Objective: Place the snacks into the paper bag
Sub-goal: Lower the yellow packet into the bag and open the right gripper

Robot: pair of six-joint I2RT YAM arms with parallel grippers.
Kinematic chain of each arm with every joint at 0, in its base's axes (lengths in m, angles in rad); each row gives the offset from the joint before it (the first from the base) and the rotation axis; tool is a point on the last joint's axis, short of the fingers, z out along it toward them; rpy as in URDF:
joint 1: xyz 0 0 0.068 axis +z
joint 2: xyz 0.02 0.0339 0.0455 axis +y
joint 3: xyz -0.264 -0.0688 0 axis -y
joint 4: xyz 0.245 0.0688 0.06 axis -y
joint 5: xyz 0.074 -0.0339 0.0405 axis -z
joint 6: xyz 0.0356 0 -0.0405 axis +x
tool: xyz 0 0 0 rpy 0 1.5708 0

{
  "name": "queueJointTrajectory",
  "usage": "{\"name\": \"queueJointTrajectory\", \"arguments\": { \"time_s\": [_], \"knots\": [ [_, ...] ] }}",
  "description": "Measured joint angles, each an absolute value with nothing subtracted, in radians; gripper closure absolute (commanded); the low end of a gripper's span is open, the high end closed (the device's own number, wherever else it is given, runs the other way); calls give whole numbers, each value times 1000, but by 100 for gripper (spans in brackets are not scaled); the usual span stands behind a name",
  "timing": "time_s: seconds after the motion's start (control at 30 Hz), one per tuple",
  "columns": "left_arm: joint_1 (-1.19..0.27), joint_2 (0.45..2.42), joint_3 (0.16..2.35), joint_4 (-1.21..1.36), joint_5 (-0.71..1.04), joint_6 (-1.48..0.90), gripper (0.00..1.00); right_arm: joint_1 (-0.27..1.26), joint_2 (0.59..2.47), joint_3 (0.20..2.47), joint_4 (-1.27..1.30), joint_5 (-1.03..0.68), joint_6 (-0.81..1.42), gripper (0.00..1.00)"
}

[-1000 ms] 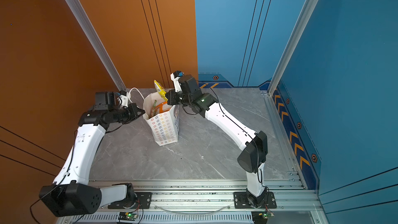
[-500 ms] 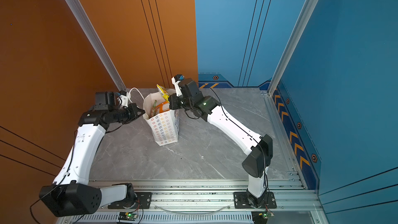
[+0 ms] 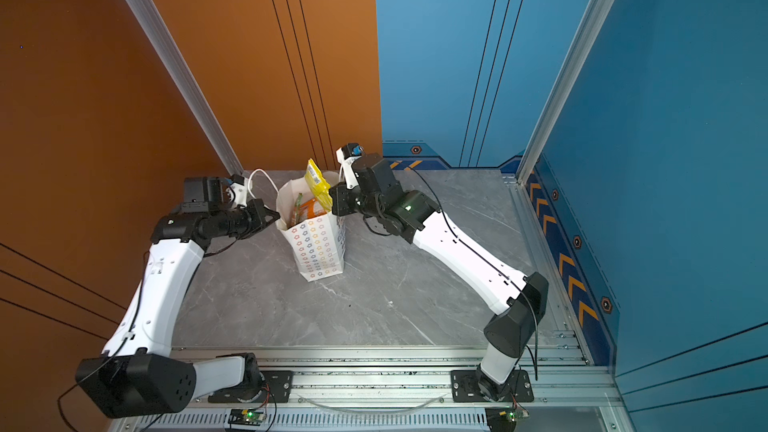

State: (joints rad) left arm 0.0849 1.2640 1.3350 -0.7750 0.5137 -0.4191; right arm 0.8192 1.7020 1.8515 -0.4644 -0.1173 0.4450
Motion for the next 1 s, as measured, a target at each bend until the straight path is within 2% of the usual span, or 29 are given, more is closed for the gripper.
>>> {"name": "queueJointTrajectory", "arguments": {
  "time_s": [0.5, 1.0],
  "knots": [
    [85, 1258, 1329, -775, 517, -419, 99, 802, 1810, 1882, -509, -91, 444, 100],
    [85, 1258, 1329, -775, 518, -419, 99, 849, 2042, 2230, -658, -54, 377, 100]
  ]
}}
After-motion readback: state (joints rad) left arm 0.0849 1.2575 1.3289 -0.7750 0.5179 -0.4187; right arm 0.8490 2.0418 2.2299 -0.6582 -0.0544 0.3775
